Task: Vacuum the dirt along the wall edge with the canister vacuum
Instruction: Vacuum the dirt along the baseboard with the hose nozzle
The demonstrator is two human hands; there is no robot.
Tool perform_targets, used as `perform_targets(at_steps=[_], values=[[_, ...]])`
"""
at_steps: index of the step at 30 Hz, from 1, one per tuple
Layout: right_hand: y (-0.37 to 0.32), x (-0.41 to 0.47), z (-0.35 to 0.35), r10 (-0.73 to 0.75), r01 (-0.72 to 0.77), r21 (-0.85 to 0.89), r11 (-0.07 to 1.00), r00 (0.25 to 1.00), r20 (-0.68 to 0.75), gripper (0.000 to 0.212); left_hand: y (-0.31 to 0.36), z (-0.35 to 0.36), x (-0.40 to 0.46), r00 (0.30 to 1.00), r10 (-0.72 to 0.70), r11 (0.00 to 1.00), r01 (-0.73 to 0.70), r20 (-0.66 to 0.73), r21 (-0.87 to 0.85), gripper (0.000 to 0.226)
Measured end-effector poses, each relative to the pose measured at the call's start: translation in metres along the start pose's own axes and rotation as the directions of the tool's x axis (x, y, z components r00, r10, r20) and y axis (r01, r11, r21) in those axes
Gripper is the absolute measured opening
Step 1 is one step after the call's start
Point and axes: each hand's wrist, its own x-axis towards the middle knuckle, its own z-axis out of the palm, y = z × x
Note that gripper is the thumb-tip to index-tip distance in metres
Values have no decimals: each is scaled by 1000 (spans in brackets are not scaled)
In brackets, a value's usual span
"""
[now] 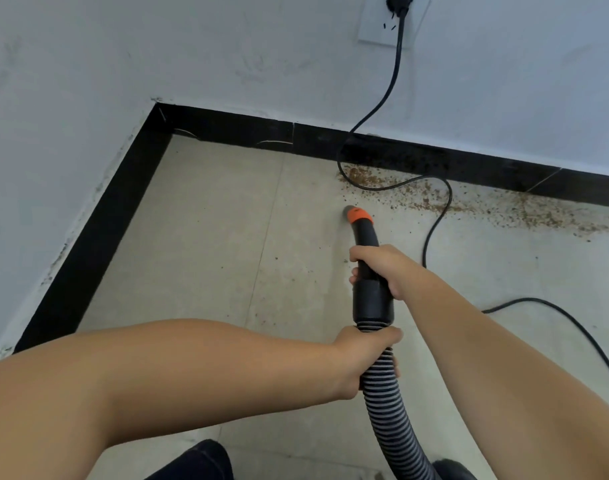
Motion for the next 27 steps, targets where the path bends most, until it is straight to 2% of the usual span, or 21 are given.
perform_targets(at_steps=[3,7,17,22,27], values=[[-3,3,21,-18,19,-29,999,999,47,16,-2,-15,2,999,-2,1000,1,-53,-18,17],[-6,7,17,-10,11,-24,1000,999,51,19,3,-13,4,999,14,1000,-14,-45,4,16],[37,-9,-98,84,-72,87,994,987,-138,15,-20,75,15,990,-58,991,41,127,130,16],[39,-4,-101,57,-40,115,993,988,-144,16,-22,80,20,998,-21,993,13,67,118,17],[18,8,-46,-10,11,21,1000,1000,-26,16,-16,43,18,998,33,999,-32,-44,32,13]])
